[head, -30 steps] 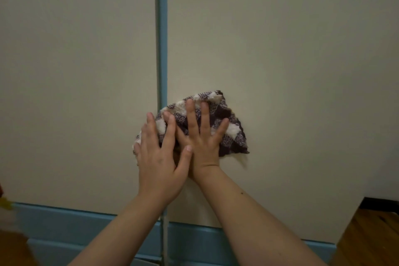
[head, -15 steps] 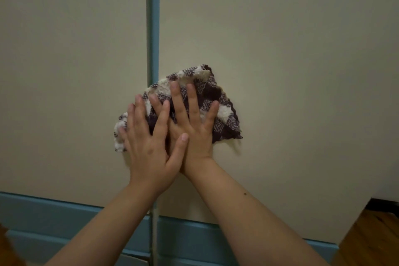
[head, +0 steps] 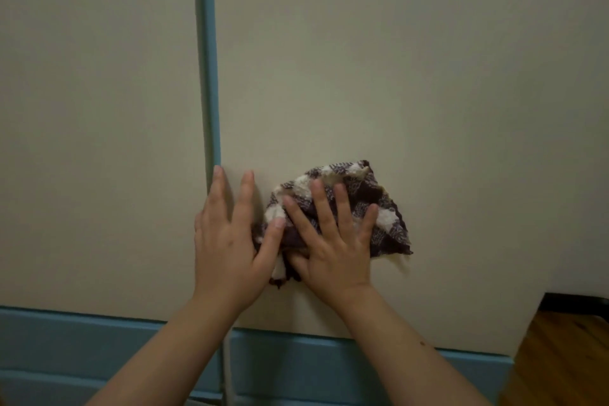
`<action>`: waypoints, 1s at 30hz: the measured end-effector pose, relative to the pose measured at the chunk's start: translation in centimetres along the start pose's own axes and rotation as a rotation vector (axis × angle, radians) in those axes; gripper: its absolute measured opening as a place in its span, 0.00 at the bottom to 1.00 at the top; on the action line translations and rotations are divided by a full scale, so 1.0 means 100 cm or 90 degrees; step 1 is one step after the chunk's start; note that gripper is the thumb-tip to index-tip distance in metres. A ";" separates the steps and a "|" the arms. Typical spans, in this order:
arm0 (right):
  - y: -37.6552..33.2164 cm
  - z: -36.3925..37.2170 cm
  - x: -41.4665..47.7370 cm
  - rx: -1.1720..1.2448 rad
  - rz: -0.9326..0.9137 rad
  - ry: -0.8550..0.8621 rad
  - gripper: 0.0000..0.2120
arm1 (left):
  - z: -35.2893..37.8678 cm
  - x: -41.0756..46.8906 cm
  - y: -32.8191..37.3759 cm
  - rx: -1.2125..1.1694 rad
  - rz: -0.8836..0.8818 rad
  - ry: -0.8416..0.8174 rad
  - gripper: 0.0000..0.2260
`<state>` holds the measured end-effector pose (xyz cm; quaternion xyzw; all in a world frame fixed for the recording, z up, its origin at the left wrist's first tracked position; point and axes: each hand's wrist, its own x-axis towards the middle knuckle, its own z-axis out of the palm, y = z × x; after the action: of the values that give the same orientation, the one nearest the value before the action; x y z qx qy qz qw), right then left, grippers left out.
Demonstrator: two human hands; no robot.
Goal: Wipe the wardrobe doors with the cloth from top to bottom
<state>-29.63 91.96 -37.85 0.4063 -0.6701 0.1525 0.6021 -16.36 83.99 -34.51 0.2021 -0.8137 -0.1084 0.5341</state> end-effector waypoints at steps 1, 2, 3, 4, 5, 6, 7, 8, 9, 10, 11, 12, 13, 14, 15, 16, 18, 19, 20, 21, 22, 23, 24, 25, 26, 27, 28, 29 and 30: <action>0.012 -0.002 -0.010 -0.007 -0.007 -0.004 0.37 | 0.002 -0.003 0.003 -0.002 -0.007 -0.003 0.32; 0.023 -0.003 -0.020 -0.013 -0.014 -0.006 0.38 | 0.003 -0.005 0.004 -0.001 -0.017 -0.007 0.32; 0.036 -0.005 -0.029 -0.026 -0.014 -0.007 0.39 | 0.005 -0.005 0.006 0.001 -0.023 -0.016 0.33; 0.048 -0.007 -0.037 -0.038 -0.014 -0.011 0.40 | 0.007 -0.006 0.007 0.008 -0.027 -0.025 0.34; 0.062 -0.009 -0.044 -0.047 -0.014 -0.018 0.41 | 0.008 -0.006 0.007 0.019 -0.028 -0.032 0.34; 0.073 -0.011 -0.050 -0.051 -0.011 -0.024 0.41 | 0.009 -0.006 0.007 0.032 -0.029 -0.036 0.34; 0.083 -0.012 -0.055 -0.052 -0.008 -0.027 0.41 | 0.010 -0.006 0.005 0.045 -0.034 -0.041 0.34; 0.093 -0.015 -0.061 -0.056 -0.004 -0.035 0.41 | 0.012 -0.007 0.006 0.050 -0.044 -0.049 0.34; 0.102 -0.018 -0.067 -0.058 0.002 -0.042 0.42 | 0.014 -0.008 0.007 0.055 -0.050 -0.057 0.34; 0.110 -0.020 -0.071 -0.057 0.008 -0.046 0.42 | 0.015 -0.008 0.007 0.060 -0.054 -0.059 0.34; 0.119 -0.023 -0.076 -0.057 0.017 -0.049 0.42 | 0.016 -0.009 0.007 0.064 -0.055 -0.060 0.34; 0.127 -0.026 -0.081 -0.058 0.026 -0.052 0.41 | 0.018 -0.009 0.006 0.070 -0.056 -0.062 0.35; 0.135 -0.028 -0.085 -0.059 0.036 -0.057 0.39 | 0.019 -0.010 0.006 0.077 -0.056 -0.065 0.36; 0.144 -0.030 -0.089 -0.060 0.047 -0.061 0.36 | 0.020 -0.010 0.005 0.084 -0.057 -0.068 0.36; 0.152 -0.032 -0.093 -0.061 0.063 -0.065 0.33 | 0.021 -0.010 0.005 0.090 -0.058 -0.070 0.37; 0.160 -0.035 -0.096 -0.060 0.082 -0.069 0.32 | 0.022 -0.010 0.005 0.094 -0.060 -0.073 0.38; 0.173 -0.039 -0.103 -0.050 0.134 -0.073 0.35 | 0.023 -0.011 0.005 0.095 -0.063 -0.075 0.39; 0.178 -0.041 -0.104 -0.037 0.163 -0.072 0.38 | 0.023 -0.011 0.005 0.097 -0.061 -0.072 0.39; 0.182 -0.043 -0.105 -0.022 0.187 -0.069 0.40 | 0.024 -0.011 0.006 0.095 -0.059 -0.070 0.39; 0.185 -0.044 -0.106 -0.007 0.204 -0.064 0.40 | 0.024 -0.011 0.007 0.093 -0.060 -0.070 0.38; 0.187 -0.045 -0.106 0.005 0.216 -0.058 0.40 | 0.024 -0.010 0.008 0.089 -0.065 -0.070 0.38; 0.188 -0.044 -0.106 0.015 0.228 -0.053 0.40 | 0.024 -0.009 0.009 0.085 -0.069 -0.070 0.38; 0.187 -0.044 -0.106 0.026 0.245 -0.050 0.41 | 0.023 -0.009 0.010 0.081 -0.070 -0.068 0.38; 0.185 -0.043 -0.108 0.039 0.269 -0.048 0.41 | 0.022 -0.009 0.011 0.079 -0.066 -0.064 0.37; 0.182 -0.042 -0.110 0.051 0.294 -0.050 0.41 | 0.022 -0.008 0.011 0.077 -0.063 -0.064 0.37; 0.180 -0.042 -0.118 0.061 0.314 -0.055 0.41 | 0.022 -0.009 0.011 0.074 -0.063 -0.068 0.37; 0.177 -0.041 -0.126 0.067 0.320 -0.062 0.41 | 0.021 -0.008 0.012 0.072 -0.064 -0.073 0.38; 0.175 -0.040 -0.139 0.069 0.318 -0.078 0.41 | 0.021 -0.010 0.011 0.072 -0.062 -0.079 0.38; 0.173 -0.040 -0.152 0.065 0.312 -0.093 0.42 | 0.020 -0.010 0.011 0.072 -0.059 -0.081 0.38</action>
<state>-40.35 110.96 -46.12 0.2713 -0.7818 0.2976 0.4760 -18.09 85.30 -35.72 0.2622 -0.8407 -0.0999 0.4632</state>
